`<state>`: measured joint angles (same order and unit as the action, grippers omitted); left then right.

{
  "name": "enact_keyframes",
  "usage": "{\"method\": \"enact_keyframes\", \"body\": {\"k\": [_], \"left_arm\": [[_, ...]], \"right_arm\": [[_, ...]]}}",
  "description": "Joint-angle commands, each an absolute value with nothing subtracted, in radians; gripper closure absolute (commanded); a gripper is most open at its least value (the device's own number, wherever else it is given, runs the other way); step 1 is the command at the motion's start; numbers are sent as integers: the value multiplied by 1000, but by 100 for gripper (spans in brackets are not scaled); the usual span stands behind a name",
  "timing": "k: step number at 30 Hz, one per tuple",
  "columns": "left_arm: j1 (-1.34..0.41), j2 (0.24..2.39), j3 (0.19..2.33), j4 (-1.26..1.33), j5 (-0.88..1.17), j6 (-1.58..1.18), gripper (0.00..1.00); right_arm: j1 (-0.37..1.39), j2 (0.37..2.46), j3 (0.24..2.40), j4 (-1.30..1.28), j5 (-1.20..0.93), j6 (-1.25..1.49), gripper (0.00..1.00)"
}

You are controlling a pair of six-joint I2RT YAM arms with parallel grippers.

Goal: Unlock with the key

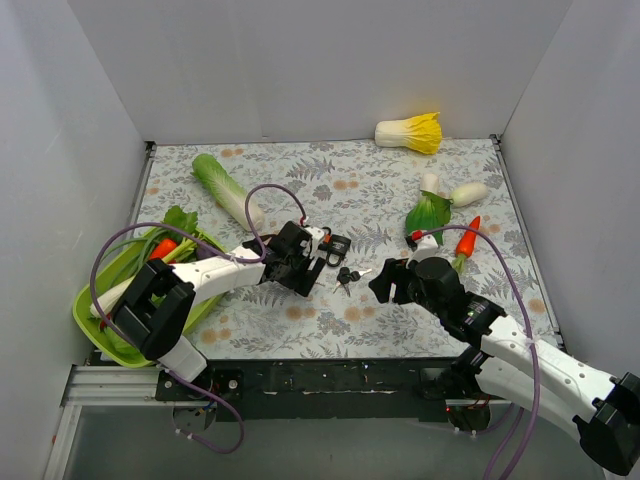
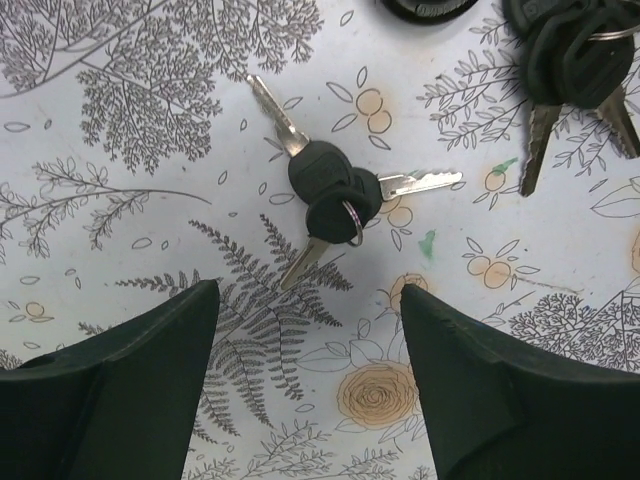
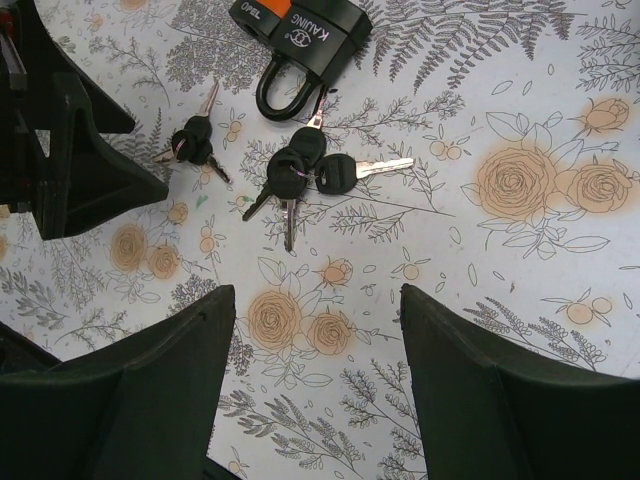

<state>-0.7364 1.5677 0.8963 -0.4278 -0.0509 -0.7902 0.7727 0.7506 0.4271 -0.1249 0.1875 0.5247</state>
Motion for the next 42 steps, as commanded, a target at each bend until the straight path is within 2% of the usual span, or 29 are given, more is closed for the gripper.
{"method": "enact_keyframes", "body": {"k": [1, 6, 12, 13, 15, 17, 21, 26, 39, 42], "left_arm": [[-724, 1589, 917, -347, -31, -695, 32], [-719, 1635, 920, -345, -38, -681, 39], [-719, 1664, 925, -325, -40, -672, 55], [-719, 1675, 927, -324, -52, -669, 62], [-719, 1684, 920, -327, -69, -670, 71], [-719, 1686, 920, -331, -72, -673, 75], [-719, 1677, 907, -347, -61, -692, 76], [-719, 1654, 888, -350, -74, -710, 68], [-719, 1606, 861, -359, -81, -721, 71], [-719, 1594, 859, -365, -60, -709, 67]], "right_arm": [[772, 736, 451, -123, 204, 529, 27], [772, 735, 448, -123, 204, 531, 27], [772, 735, 440, -115, 209, 525, 26], [772, 742, 442, -117, 209, 522, 26], [772, 745, 446, -118, 209, 522, 26], [772, 744, 446, -120, 209, 523, 27], [770, 739, 446, -120, 210, 523, 27], [772, 741, 446, -121, 212, 522, 27], [772, 750, 457, -132, 219, 522, 27], [772, 755, 462, -140, 222, 520, 27]]}}
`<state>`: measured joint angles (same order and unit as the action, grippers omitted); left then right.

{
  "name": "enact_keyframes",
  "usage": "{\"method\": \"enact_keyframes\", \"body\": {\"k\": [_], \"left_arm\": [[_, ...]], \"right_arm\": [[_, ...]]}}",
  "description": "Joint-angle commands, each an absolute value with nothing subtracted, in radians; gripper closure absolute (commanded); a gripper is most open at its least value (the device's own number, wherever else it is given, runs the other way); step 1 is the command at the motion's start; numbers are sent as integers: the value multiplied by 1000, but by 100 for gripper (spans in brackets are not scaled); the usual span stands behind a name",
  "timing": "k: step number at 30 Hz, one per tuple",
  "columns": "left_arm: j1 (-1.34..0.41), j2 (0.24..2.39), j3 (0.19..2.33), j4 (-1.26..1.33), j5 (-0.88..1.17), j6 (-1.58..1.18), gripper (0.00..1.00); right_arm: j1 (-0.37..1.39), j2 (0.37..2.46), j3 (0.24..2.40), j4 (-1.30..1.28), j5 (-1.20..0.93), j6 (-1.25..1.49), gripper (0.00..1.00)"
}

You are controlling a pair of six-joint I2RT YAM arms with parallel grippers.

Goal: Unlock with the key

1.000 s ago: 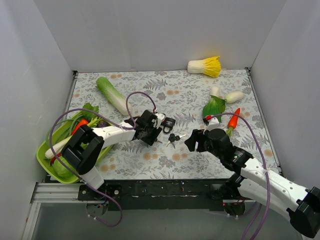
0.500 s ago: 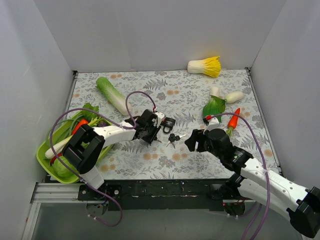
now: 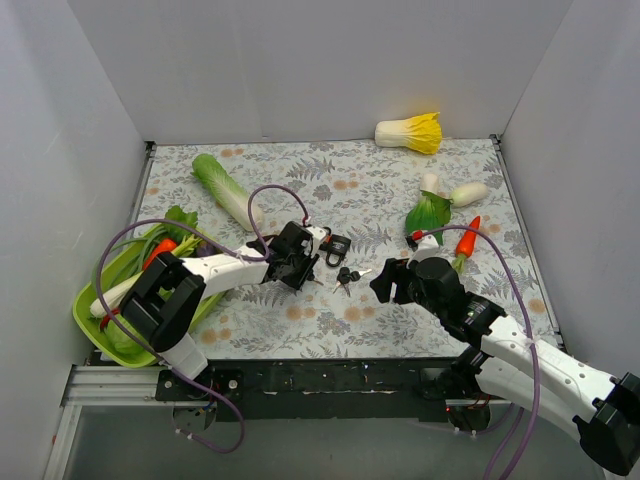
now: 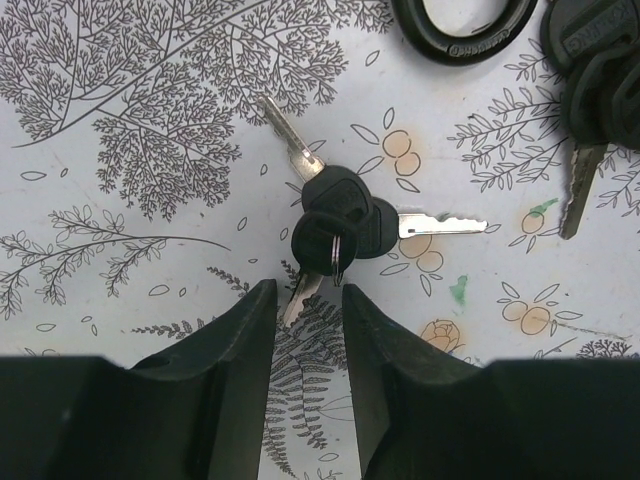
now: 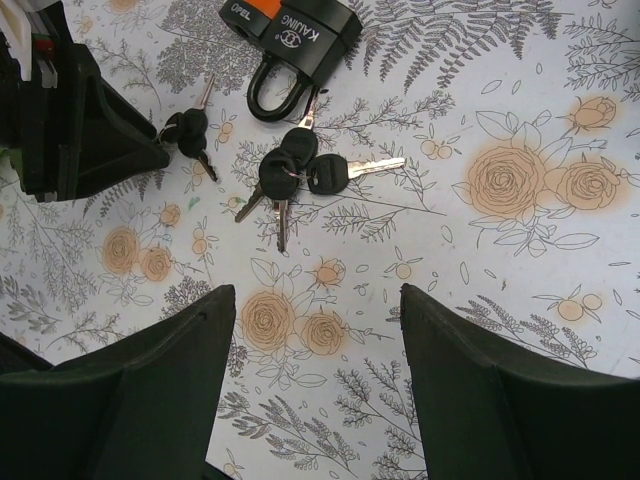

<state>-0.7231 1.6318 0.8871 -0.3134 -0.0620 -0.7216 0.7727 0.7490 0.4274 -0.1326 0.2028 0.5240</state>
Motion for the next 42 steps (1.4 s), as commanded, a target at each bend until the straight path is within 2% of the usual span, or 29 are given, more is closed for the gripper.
{"method": "enact_keyframes", "body": {"k": [1, 9, 14, 15, 24, 30, 42], "left_arm": [[-718, 1594, 858, -362, -64, -710, 67], [-706, 1661, 885, -360, -71, -673, 72], [-707, 1687, 890, -364, -54, -664, 93], [-706, 1686, 888, -362, -42, -661, 100], [-752, 1577, 871, -347, -5, -627, 100], [-919, 1467, 848, -345, -141, -568, 100], [-1166, 1250, 799, -314, -443, -456, 100]], "right_arm": [[770, 755, 465, -143, 222, 520, 26], [772, 767, 459, -123, 215, 525, 26], [770, 778, 465, -120, 199, 528, 27], [772, 775, 463, -120, 201, 528, 27], [772, 750, 475, -149, 207, 526, 27], [772, 779, 529, -137, 163, 528, 27], [772, 903, 523, 76, -44, 636, 27]]}}
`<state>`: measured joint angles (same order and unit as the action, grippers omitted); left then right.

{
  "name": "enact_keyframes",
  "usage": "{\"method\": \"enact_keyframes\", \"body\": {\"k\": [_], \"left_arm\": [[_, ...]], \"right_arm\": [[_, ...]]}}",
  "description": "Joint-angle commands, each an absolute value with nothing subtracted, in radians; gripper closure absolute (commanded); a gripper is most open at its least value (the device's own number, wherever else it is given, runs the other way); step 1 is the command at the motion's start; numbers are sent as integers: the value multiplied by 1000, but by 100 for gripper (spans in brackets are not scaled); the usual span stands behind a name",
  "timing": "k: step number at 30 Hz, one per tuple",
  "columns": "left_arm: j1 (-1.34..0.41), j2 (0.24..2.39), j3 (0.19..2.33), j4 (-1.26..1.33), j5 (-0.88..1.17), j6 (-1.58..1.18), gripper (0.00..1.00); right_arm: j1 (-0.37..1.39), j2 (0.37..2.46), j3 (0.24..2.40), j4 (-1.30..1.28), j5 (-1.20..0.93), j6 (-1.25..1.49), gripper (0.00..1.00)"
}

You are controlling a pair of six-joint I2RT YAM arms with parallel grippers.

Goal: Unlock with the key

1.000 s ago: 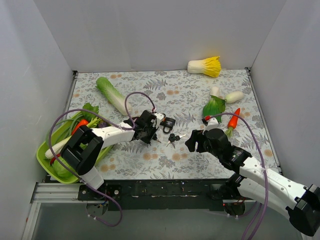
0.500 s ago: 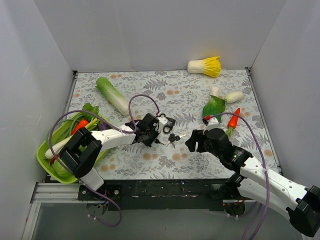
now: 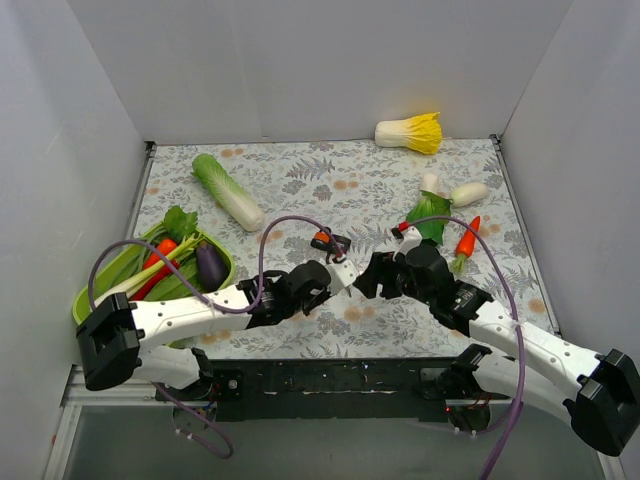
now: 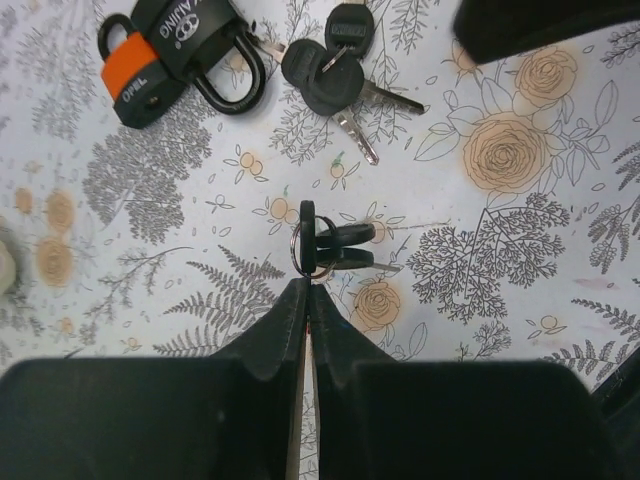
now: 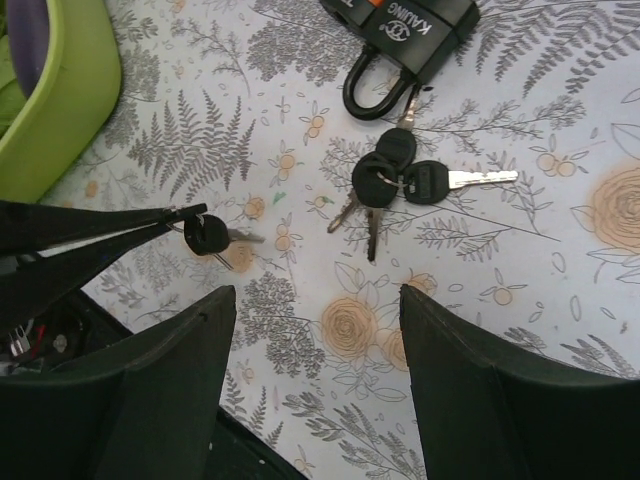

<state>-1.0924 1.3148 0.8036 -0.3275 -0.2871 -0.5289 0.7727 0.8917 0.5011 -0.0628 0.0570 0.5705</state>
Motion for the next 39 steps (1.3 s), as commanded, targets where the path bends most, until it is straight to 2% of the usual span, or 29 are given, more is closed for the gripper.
{"method": "enact_keyframes", "body": {"k": [1, 9, 12, 18, 25, 29, 33, 37, 39], "left_arm": [[-1213, 1244, 802, -325, -504, -424, 100], [-1422, 1244, 816, -385, -771, -214, 100], [-1497, 1233, 766, -344, -893, -50, 100], [-1566, 1152, 609, -239, -972, 266, 100], [-1568, 1023, 529, -121, -873, 486, 100], [-1562, 1051, 531, -134, -824, 485, 100], [-1483, 1042, 473, -83, -726, 517, 100], [-1489, 1043, 437, -64, -697, 522, 100], [-1564, 1077, 452, -163, -653, 457, 100]], "right_arm": [[772, 905, 515, 92, -76, 655, 27], [772, 904, 491, 169, -138, 719, 26], [772, 899, 457, 192, -143, 727, 24], [770, 885, 410, 245, -181, 752, 23], [772, 896, 405, 282, -224, 762, 22], [772, 908, 417, 281, -236, 755, 22], [773, 900, 414, 282, -230, 752, 23], [772, 865, 428, 223, -169, 715, 23], [772, 841, 439, 169, -128, 700, 22]]}}
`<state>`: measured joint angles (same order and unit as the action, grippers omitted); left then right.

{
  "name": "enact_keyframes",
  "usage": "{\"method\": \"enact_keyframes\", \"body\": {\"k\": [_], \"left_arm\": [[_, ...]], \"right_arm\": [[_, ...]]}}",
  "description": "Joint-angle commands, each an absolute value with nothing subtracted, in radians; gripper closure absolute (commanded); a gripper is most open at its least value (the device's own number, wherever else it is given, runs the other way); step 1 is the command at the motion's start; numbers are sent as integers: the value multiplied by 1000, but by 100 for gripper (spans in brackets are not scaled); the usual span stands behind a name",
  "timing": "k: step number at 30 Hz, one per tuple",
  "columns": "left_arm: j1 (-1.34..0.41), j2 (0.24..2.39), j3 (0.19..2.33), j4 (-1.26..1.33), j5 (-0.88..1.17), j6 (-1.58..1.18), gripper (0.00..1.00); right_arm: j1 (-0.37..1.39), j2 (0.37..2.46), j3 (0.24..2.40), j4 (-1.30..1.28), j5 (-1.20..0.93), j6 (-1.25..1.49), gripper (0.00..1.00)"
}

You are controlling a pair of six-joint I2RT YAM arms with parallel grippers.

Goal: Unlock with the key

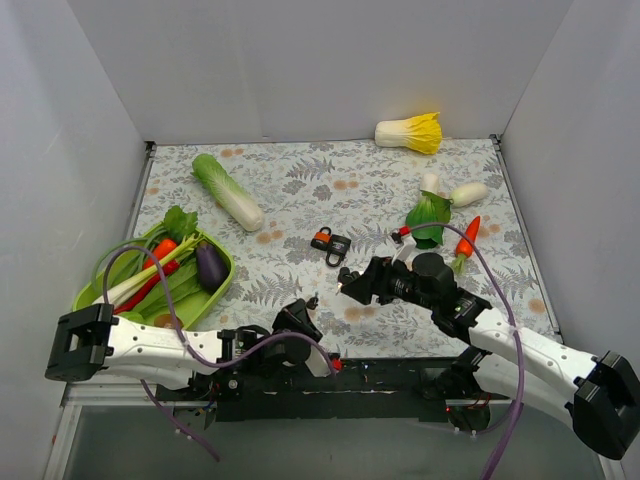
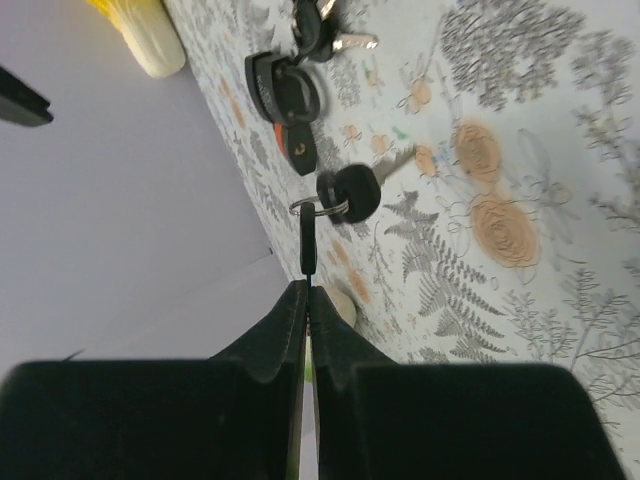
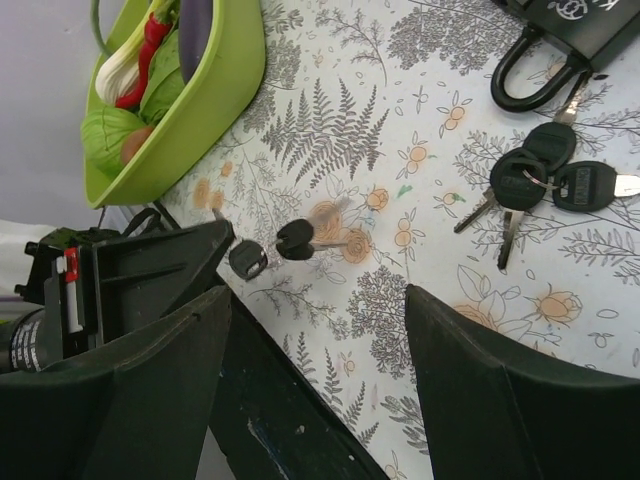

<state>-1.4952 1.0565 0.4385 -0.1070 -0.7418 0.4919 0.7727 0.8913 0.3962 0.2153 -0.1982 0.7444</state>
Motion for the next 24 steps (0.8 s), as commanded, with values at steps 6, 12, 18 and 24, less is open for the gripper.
{"method": "enact_keyframes", "body": {"k": [6, 12, 18, 24], "left_arm": [[-1459, 1046, 455, -39, -614, 537, 100], [-1460, 1020, 475, 104, -614, 569, 100], [-1460, 982, 463, 322, -577, 632, 100], [-1460, 969, 463, 385, -572, 660, 100]], "right_arm": [[772, 784, 445, 104, -84, 680, 23], [772, 781, 437, 147, -153, 698, 22], [772, 790, 446, 270, -343, 693, 23], [772, 779, 462, 351, -497, 680, 22]]}}
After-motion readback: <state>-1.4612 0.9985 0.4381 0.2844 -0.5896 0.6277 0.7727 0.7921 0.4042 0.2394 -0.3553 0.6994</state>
